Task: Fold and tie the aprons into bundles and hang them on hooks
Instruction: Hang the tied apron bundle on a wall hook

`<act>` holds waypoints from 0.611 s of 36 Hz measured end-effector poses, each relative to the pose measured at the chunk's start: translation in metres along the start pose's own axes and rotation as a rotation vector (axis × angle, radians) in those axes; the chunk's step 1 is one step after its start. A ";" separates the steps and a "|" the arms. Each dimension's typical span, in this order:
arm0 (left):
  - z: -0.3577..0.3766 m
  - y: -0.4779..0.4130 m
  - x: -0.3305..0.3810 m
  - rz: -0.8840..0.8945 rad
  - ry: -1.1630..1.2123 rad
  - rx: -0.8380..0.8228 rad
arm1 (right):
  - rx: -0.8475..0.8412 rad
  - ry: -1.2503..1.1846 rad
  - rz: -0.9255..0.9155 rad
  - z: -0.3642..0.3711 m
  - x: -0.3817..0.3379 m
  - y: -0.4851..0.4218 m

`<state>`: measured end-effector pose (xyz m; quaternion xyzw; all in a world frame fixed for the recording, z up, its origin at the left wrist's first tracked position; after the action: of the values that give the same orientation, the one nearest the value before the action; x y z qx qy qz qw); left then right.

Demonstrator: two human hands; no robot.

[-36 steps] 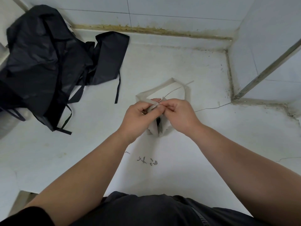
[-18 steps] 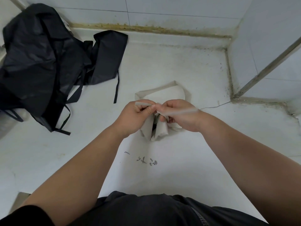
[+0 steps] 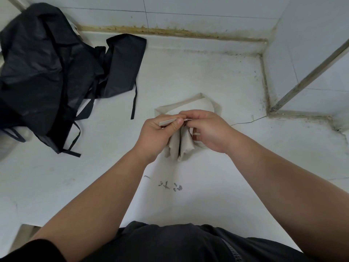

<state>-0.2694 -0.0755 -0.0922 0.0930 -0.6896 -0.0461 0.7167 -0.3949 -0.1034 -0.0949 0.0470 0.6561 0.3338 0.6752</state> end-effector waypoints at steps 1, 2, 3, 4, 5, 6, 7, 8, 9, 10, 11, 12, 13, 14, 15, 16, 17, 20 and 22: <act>-0.001 0.000 -0.001 -0.008 0.010 -0.001 | 0.012 -0.055 0.006 -0.001 0.001 0.001; -0.001 0.001 -0.002 -0.016 0.023 -0.008 | 0.027 -0.098 0.007 -0.002 0.001 0.002; -0.001 0.001 -0.003 -0.028 0.039 -0.013 | 0.047 -0.129 -0.002 -0.004 0.001 0.002; -0.001 0.002 -0.004 -0.040 0.055 -0.009 | 0.076 -0.144 -0.023 -0.005 0.001 0.003; -0.002 0.003 -0.005 -0.053 0.077 0.000 | 0.115 -0.136 -0.052 -0.007 0.000 0.003; -0.002 0.004 -0.006 -0.066 0.102 0.012 | 0.163 -0.109 -0.082 -0.008 0.000 0.002; -0.002 0.005 -0.006 -0.077 0.125 0.021 | 0.214 -0.080 -0.111 -0.009 0.000 0.002; -0.002 0.006 -0.007 -0.087 0.144 0.029 | 0.266 -0.060 -0.138 -0.010 0.000 0.002; -0.001 0.007 -0.008 -0.094 0.161 0.038 | 0.318 -0.054 -0.164 -0.011 0.000 0.001; -0.001 0.008 -0.008 -0.098 0.173 0.053 | 0.363 -0.060 -0.184 -0.014 0.001 0.001; -0.002 0.008 -0.009 -0.099 0.178 0.076 | 0.399 -0.085 -0.191 -0.016 0.002 0.001; -0.003 0.008 -0.009 -0.097 0.181 0.101 | 0.422 -0.122 -0.189 -0.018 0.004 0.000; -0.005 0.009 -0.010 -0.094 0.184 0.125 | 0.437 -0.147 -0.189 -0.020 0.006 0.000; -0.006 0.009 -0.011 -0.093 0.188 0.143 | 0.454 -0.143 -0.194 -0.023 0.008 0.000; -0.007 0.009 -0.012 -0.096 0.195 0.159 | 0.474 -0.121 -0.204 -0.025 0.009 0.000; -0.009 0.010 -0.015 -0.104 0.205 0.179 | 0.493 -0.104 -0.215 -0.027 0.010 0.001; -0.011 0.010 -0.019 -0.116 0.212 0.204 | 0.510 -0.098 -0.225 -0.029 0.011 0.002; -0.014 0.013 -0.028 -0.155 0.236 0.281 | 0.529 -0.136 -0.238 -0.033 0.015 0.007; -0.016 0.015 -0.030 -0.178 0.305 0.334 | 0.526 -0.121 -0.246 -0.033 0.018 0.010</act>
<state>-0.2562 -0.0535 -0.1191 0.2767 -0.5605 0.0202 0.7803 -0.4305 -0.0994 -0.1095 0.1606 0.6793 0.0646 0.7131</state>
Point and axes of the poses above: each hand's wrist, its own y-axis away from the middle knuckle, its own z-axis out of the palm, x = y × z, the point moved 6 cm from there along -y, towards the middle knuckle
